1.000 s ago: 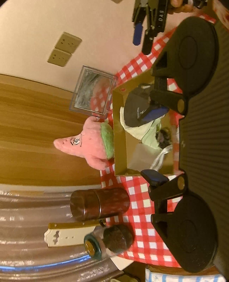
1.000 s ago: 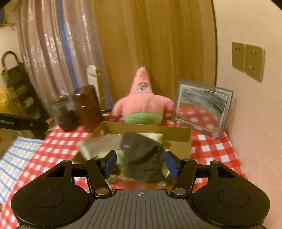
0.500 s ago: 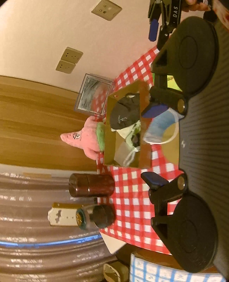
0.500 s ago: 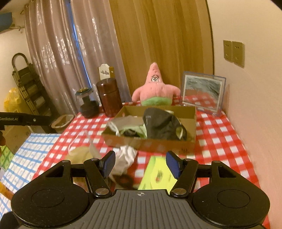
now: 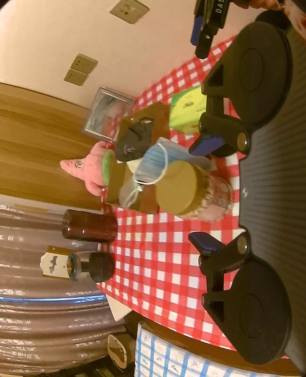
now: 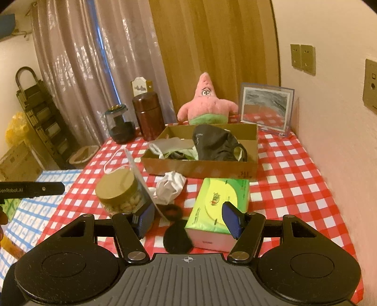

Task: Organize soft objects
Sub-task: 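Move both grippers back from the box toward the remaining pile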

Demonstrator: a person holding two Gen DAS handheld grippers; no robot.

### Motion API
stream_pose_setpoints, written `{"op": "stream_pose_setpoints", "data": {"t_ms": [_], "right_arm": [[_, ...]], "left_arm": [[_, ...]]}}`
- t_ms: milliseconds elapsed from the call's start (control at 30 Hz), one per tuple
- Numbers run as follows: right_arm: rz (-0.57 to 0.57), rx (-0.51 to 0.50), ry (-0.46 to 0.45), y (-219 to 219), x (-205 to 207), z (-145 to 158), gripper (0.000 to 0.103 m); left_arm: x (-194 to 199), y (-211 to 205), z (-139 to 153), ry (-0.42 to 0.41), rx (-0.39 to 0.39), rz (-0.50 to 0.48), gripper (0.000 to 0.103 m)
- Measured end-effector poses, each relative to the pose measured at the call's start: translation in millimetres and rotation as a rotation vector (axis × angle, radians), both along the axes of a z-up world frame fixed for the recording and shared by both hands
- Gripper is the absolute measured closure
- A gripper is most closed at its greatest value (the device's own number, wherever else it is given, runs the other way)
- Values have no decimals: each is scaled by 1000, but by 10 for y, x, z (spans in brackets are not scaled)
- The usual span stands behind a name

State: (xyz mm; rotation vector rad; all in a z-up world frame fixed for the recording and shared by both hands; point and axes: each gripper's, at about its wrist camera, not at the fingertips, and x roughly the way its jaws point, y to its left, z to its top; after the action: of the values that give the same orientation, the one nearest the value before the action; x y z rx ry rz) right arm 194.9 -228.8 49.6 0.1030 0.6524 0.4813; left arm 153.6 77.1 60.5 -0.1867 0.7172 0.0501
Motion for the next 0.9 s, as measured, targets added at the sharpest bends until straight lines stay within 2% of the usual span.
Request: {"op": "stream_pose_setpoints", "data": {"t_ms": [533, 900], "right_arm": [[11, -12, 17, 83, -13, -80, 39], [89, -44, -14, 322, 158, -162, 39]], "left_arm": [[-49, -10, -90, 30, 18, -7, 32], [80, 17, -120, 28, 72, -19, 32]]}}
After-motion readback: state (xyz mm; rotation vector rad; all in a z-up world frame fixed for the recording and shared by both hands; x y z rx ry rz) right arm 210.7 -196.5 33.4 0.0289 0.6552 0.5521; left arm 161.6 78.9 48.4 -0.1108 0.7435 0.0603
